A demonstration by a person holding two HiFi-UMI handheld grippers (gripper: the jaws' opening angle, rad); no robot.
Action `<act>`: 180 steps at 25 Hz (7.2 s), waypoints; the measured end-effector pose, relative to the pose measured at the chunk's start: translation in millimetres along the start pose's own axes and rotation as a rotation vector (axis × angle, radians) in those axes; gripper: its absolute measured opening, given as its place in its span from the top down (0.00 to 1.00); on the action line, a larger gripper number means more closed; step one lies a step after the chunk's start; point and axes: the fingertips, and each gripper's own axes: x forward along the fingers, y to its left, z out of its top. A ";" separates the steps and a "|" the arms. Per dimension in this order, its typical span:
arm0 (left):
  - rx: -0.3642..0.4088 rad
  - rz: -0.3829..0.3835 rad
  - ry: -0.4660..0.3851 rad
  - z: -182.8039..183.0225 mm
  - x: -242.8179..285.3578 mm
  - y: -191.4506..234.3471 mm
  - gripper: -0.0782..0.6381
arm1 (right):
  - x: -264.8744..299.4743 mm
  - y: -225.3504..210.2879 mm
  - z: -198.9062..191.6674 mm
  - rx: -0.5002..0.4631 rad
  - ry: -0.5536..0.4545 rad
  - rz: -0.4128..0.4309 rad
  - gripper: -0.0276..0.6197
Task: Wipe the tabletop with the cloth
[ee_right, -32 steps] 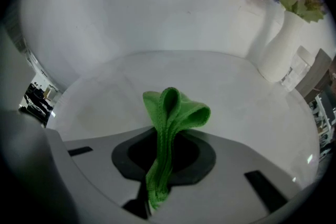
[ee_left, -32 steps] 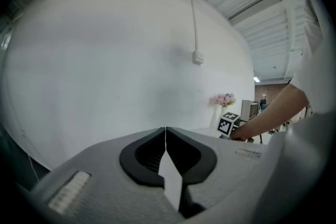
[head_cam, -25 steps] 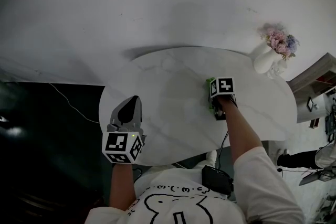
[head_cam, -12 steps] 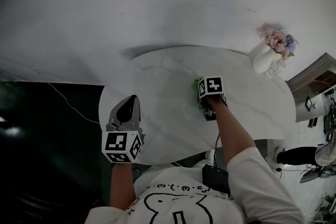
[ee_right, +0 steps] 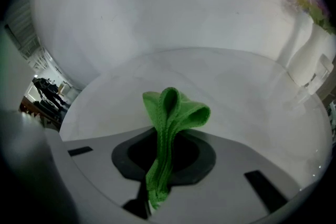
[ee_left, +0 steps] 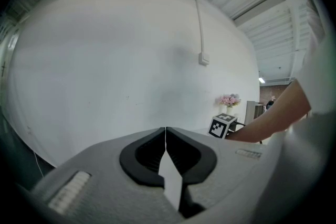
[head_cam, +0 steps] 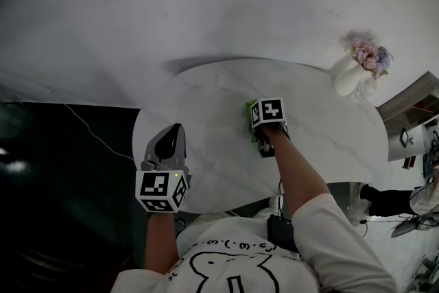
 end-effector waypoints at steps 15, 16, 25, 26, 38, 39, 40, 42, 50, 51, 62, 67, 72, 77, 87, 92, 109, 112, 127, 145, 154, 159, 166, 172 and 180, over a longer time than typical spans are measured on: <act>-0.016 0.039 0.005 -5.3 -15.0 13.9 0.87 | 10.1 51.9 2.6 -0.033 -0.008 0.068 0.89; -0.017 0.041 0.006 -5.7 -15.6 14.8 0.87 | 10.8 56.7 3.1 -0.038 -0.011 0.070 0.89; -0.028 0.068 0.009 -11.1 -24.8 24.5 0.87 | 18.6 95.2 2.8 -0.119 0.003 0.071 0.89; -0.030 0.072 0.009 -11.2 -25.9 26.4 0.87 | 19.3 98.9 2.7 -0.122 0.007 0.074 0.89; -0.054 0.124 0.011 -17.7 -41.1 48.5 0.87 | 29.8 158.8 3.3 -0.195 0.018 0.114 0.89; -0.056 0.129 0.012 -18.8 -42.8 50.7 0.87 | 30.6 162.9 3.6 -0.200 0.019 0.117 0.89; -0.058 0.135 0.013 -19.6 -44.4 52.9 0.87 | 31.4 166.9 4.0 -0.202 0.019 0.121 0.89; -0.061 0.146 0.014 -20.5 -47.6 56.9 0.87 | 32.9 174.9 4.5 -0.209 0.020 0.127 0.89; -0.069 0.183 0.021 -24.7 -60.1 68.8 0.87 | 38.9 214.2 3.0 -0.245 0.033 0.163 0.89; -0.069 0.188 0.023 -25.7 -62.2 69.6 0.87 | 39.8 219.9 2.3 -0.254 0.034 0.169 0.89; -0.077 0.244 0.035 -30.1 -76.1 86.1 0.87 | 47.2 274.7 -4.2 -0.321 0.056 0.231 0.89; -0.084 0.259 0.046 -34.8 -77.7 88.0 0.87 | 46.7 301.6 -14.2 -0.361 0.081 0.294 0.89; -0.089 0.261 0.056 -37.5 -77.4 86.7 0.87 | 39.5 335.1 -34.1 -0.360 0.136 0.500 0.89; -0.100 0.264 0.065 -38.1 -75.1 86.3 0.87 | 19.4 349.4 -34.6 -0.326 0.093 0.679 0.89; -0.097 0.218 0.066 -31.8 -61.4 61.2 0.87 | -26.2 309.7 -22.8 -0.286 -0.020 0.726 0.89; -0.086 0.199 0.048 -21.7 -55.0 32.0 0.87 | -60.2 276.0 -23.3 -0.246 -0.089 0.745 0.89; -0.041 0.174 -0.018 14.6 -43.0 -101.2 0.87 | -174.4 150.7 -49.9 -0.404 -0.288 0.633 0.89; -0.022 0.148 -0.021 19.7 -36.0 -126.8 0.87 | -193.2 126.2 -50.9 -0.397 -0.326 0.618 0.89; 0.070 -0.016 -0.043 43.1 11.5 -256.5 0.87 | -263.5 -18.5 -64.2 -0.319 -0.502 0.472 0.89; 0.120 -0.156 -0.028 31.6 62.0 -383.5 0.87 | -292.3 -202.0 -100.6 -0.155 -0.553 0.294 0.89; 0.117 -0.230 -0.008 16.2 82.6 -436.3 0.87 | -295.3 -306.7 -136.6 -0.002 -0.538 0.148 0.89; 0.112 -0.264 0.014 4.1 92.1 -460.1 0.87 | -293.8 -365.6 -164.9 0.105 -0.505 0.045 0.89; 0.095 -0.291 0.044 -10.6 100.7 -483.4 0.87 | -297.4 -432.5 -204.8 0.232 -0.463 -0.076 0.89; 0.092 -0.307 0.072 -24.7 107.5 -500.8 0.87 | -295.2 -479.1 -237.3 0.335 -0.420 -0.144 0.89; 0.097 -0.309 0.097 -35.5 113.3 -516.2 0.87 | -281.9 -519.4 -266.2 0.388 -0.333 -0.223 0.89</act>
